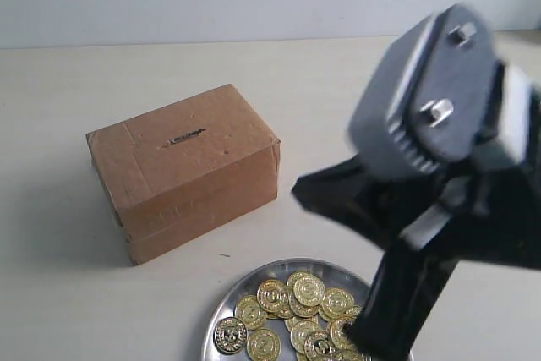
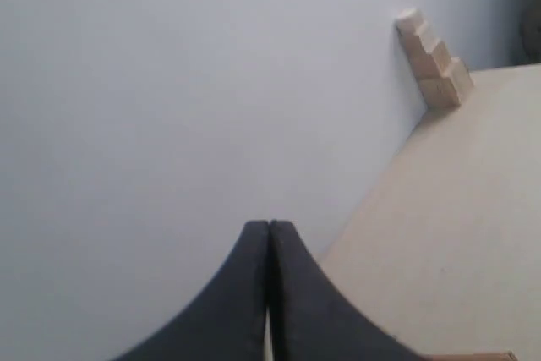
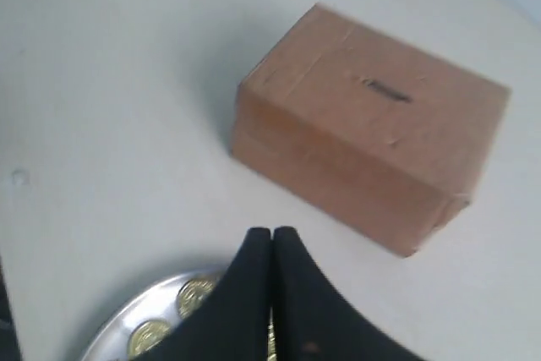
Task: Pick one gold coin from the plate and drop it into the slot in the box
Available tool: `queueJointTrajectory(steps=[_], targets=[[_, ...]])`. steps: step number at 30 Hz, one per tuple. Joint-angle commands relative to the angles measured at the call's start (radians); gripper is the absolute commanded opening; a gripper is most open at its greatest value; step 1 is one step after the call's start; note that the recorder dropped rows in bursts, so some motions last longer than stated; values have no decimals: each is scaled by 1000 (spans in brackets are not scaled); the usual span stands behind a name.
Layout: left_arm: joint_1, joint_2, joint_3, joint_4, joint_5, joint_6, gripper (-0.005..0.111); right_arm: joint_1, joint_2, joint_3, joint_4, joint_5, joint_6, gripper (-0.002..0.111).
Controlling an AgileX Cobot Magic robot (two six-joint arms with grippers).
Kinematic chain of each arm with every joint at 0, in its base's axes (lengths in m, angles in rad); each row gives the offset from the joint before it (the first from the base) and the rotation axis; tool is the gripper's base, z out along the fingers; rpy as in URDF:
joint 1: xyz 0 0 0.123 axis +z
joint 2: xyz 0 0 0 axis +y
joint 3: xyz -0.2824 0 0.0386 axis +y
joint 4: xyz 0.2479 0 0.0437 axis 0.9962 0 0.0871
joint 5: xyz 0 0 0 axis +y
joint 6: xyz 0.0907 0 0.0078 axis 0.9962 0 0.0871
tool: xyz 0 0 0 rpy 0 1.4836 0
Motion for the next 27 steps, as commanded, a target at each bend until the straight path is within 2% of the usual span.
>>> queueJointTrajectory(steps=[1, 6, 8, 11, 14, 20, 24, 27], targets=[[81, -178, 1, -10, 1, -5, 0, -172, -155, 5, -2, -12, -4, 0], [198, -369, 1, -10, 0, -5, 0, -455, -353, 5, -2, -10, -2, 0], [222, -435, 1, -10, 0, -3, 0, -575, -447, 5, -2, -10, -2, 0], [229, -512, 1, -10, 2, -3, 0, -681, -567, 5, -2, -10, -4, 0], [229, -575, 1, -10, 2, -3, 0, -715, -672, 5, -2, -10, -4, 0], [229, -626, 11, -9, -3, -5, 0, -717, -765, 5, -2, -2, -3, 0], [244, -679, 87, -12, -3, -3, 0, -749, -821, 5, 2, 2, -3, 0], [265, -737, 196, -14, -1, -3, 0, -820, -865, 5, 2, 2, -3, 0]])
